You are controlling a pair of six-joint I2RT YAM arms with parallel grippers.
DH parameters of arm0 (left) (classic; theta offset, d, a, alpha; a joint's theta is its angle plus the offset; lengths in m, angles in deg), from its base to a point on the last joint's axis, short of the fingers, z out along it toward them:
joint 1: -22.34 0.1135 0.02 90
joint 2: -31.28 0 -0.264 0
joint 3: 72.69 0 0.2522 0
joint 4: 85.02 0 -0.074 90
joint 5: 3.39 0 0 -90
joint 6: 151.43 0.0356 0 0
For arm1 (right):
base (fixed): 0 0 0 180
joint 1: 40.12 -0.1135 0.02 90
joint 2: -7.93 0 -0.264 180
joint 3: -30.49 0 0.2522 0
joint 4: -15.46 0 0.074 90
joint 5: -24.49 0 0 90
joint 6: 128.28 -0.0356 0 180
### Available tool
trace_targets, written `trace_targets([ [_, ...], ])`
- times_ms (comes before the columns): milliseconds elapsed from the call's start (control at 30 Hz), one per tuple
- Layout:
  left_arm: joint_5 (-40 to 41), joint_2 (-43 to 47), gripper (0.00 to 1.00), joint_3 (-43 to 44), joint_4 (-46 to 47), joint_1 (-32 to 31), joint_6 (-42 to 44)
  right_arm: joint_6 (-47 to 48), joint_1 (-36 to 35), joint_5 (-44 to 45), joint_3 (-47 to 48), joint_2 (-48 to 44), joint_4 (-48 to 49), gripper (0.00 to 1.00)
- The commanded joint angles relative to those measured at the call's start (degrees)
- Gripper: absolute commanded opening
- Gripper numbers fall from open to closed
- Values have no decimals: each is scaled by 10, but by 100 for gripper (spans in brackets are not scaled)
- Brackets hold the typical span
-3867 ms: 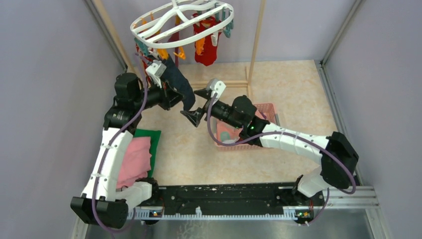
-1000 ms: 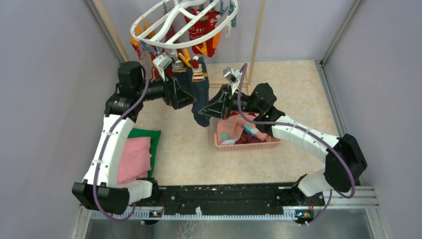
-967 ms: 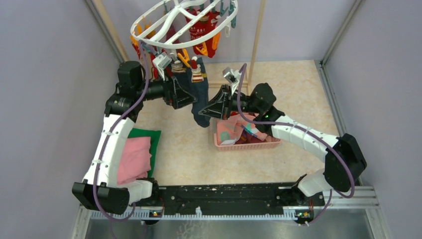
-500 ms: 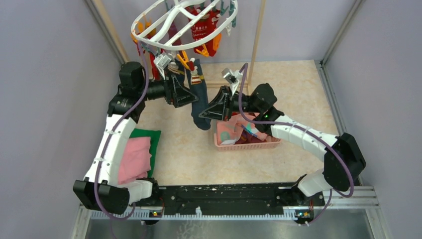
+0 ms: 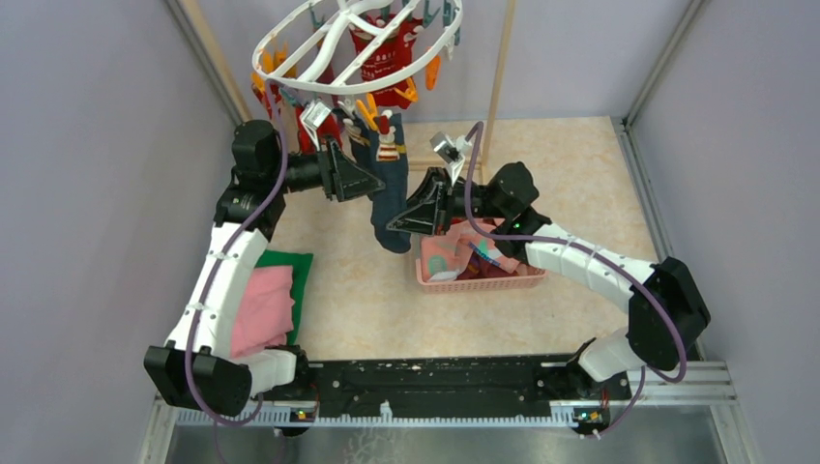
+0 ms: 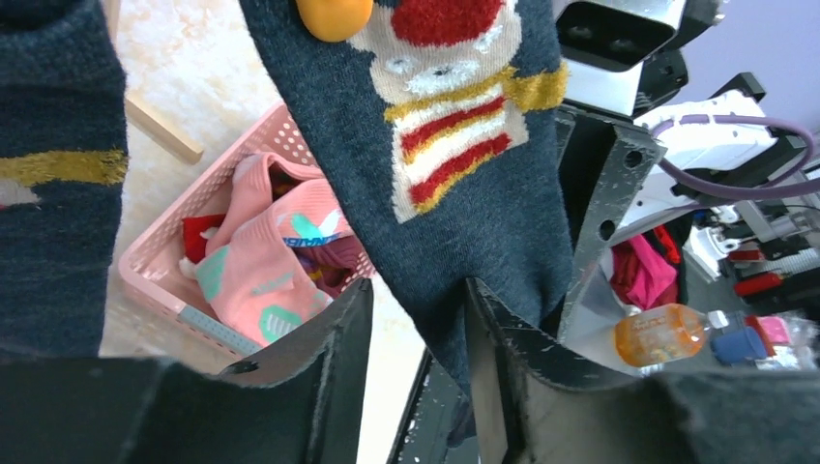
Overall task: Remove the socks clipped to the hanger
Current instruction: Remove the sock from the hanger.
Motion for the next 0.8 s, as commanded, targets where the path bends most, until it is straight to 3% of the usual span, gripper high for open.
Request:
trace_targets([
  [0,-30,9,50,-11,70,-1,-55,24,-1,1,22,-2,-9,17],
  [67,-35,10,39,-13,75,-1,-58,20,-1,2,23,0,-6,18],
  [167,-36,13,5,-18,82,-1,-60,32,-1,13,31,-4,-30,30],
  [200,-34,14,0,-19,80,-1,-59,52,-2,28,34,-9,-60,36],
  [267,-29,16,0,-14,71,-1,-50,104,-1,83,40,-33,-128,57],
  [300,-20,16,0,-10,62,-1,-41,133,-1,117,42,-47,-155,92],
  [333,-11,16,0,-6,49,-1,-31,156,-1,153,44,-61,-183,98],
  [500,35,13,0,1,15,-3,0,253,-1,331,87,-113,-298,99],
  [667,74,9,0,9,-11,-9,27,263,-1,465,149,-115,-373,99],
  [767,80,7,0,7,-12,-15,28,293,0,459,192,-101,-387,99],
])
